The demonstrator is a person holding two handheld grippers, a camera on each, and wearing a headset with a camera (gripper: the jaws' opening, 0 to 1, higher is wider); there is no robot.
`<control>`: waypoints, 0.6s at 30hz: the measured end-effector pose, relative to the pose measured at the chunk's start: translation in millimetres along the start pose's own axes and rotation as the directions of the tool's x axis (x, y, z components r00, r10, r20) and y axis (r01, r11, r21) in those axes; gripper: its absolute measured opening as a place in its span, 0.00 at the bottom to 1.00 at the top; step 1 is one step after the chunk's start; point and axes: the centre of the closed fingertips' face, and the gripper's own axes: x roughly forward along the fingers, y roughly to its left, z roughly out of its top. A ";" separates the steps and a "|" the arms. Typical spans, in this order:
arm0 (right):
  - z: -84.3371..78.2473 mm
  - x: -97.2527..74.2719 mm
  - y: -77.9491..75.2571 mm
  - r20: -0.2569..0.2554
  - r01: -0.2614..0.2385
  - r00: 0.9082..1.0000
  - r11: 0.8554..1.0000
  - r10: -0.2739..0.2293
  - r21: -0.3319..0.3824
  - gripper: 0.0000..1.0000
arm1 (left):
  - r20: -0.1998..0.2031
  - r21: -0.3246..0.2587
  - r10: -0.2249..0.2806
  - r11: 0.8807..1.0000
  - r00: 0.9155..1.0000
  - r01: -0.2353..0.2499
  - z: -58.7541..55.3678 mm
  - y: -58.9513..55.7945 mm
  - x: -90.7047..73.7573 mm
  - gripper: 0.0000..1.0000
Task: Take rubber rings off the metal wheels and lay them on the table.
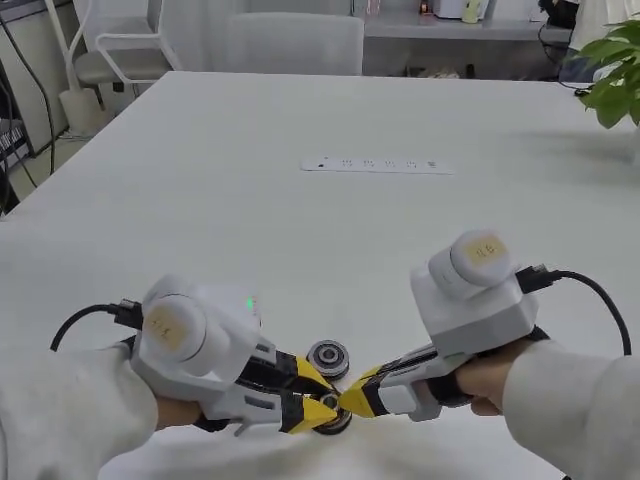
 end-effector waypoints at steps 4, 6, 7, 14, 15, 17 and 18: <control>-0.5 -0.3 -0.6 -0.001 -0.001 1.000 1.000 0.001 0.005 0.00 | -0.017 -0.006 0.005 1.000 1.000 -0.005 0.5 0.0 0.7 0.08; -0.6 -0.4 -0.8 -0.001 -0.001 1.000 1.000 0.001 0.006 0.00 | -0.028 -0.016 0.002 1.000 1.000 -0.003 1.3 0.0 0.7 0.08; -0.6 -0.6 -0.8 0.000 -0.001 1.000 1.000 0.001 0.005 0.00 | -0.035 -0.033 -0.003 0.999 0.999 0.002 1.3 -0.5 0.4 0.08; 0.9 -2.3 -1.9 0.007 0.002 1.000 1.000 -0.002 0.006 0.00 | -0.055 -0.029 -0.031 0.999 0.998 0.029 4.1 -7.7 -2.4 0.18; 1.2 -2.8 -2.4 0.010 0.003 1.000 1.000 -0.003 0.009 0.00 | -0.047 -0.034 -0.033 0.999 0.998 0.031 6.7 -7.5 -3.7 0.18; 1.5 -3.7 -3.3 0.012 0.004 1.000 1.000 -0.004 0.012 0.00 | -0.040 -0.060 -0.048 0.997 0.998 0.045 10.1 -10.4 -6.5 0.21; 1.5 -4.1 -3.3 0.012 0.003 1.000 1.000 -0.003 0.014 0.00 | -0.039 -0.056 -0.050 0.997 0.998 0.048 11.4 -11.6 -7.7 0.23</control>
